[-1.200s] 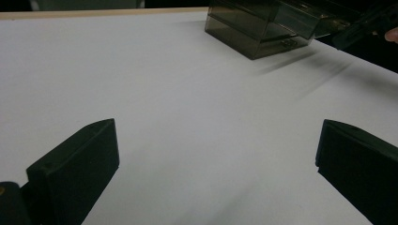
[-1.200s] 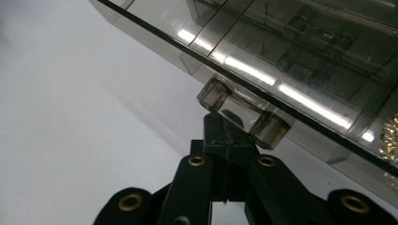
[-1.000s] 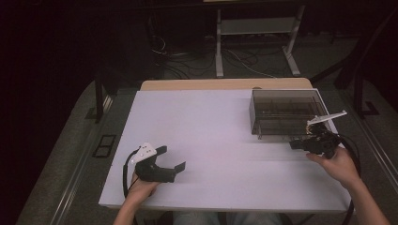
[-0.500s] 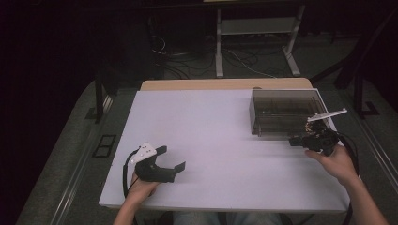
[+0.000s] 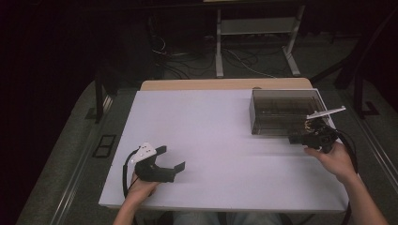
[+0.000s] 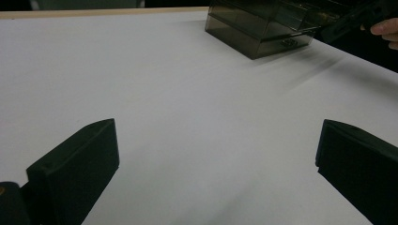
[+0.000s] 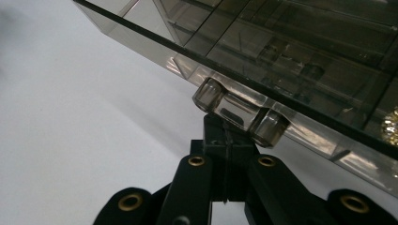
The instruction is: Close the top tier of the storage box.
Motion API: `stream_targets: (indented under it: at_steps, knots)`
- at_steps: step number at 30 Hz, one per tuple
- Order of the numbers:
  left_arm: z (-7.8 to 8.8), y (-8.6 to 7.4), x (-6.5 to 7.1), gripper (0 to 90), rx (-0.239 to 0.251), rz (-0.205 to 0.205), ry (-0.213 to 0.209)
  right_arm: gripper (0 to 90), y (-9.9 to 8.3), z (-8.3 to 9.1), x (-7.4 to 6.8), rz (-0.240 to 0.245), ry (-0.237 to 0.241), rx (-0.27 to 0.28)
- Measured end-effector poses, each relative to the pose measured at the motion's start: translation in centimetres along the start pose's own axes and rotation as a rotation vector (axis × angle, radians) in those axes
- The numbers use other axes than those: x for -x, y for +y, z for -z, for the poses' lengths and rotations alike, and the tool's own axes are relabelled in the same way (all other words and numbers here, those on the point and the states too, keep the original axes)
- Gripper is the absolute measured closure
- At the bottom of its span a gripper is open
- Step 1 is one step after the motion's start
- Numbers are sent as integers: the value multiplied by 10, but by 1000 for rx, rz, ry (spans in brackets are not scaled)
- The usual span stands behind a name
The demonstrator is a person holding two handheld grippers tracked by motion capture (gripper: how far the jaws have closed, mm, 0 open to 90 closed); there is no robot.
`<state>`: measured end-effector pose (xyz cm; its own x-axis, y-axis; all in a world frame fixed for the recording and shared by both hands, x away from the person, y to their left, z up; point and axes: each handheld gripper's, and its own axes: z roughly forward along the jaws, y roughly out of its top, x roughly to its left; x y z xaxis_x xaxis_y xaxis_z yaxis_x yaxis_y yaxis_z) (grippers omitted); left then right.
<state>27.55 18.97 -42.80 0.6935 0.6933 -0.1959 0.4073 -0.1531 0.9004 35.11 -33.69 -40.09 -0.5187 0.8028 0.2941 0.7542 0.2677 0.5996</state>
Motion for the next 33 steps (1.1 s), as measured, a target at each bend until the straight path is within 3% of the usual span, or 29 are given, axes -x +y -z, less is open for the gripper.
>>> stream_targets:
  at_steps: [33]
  knots:
    - [0,0,-1,0,-2,0,0,889,11,-9,5,-48,-5,7]
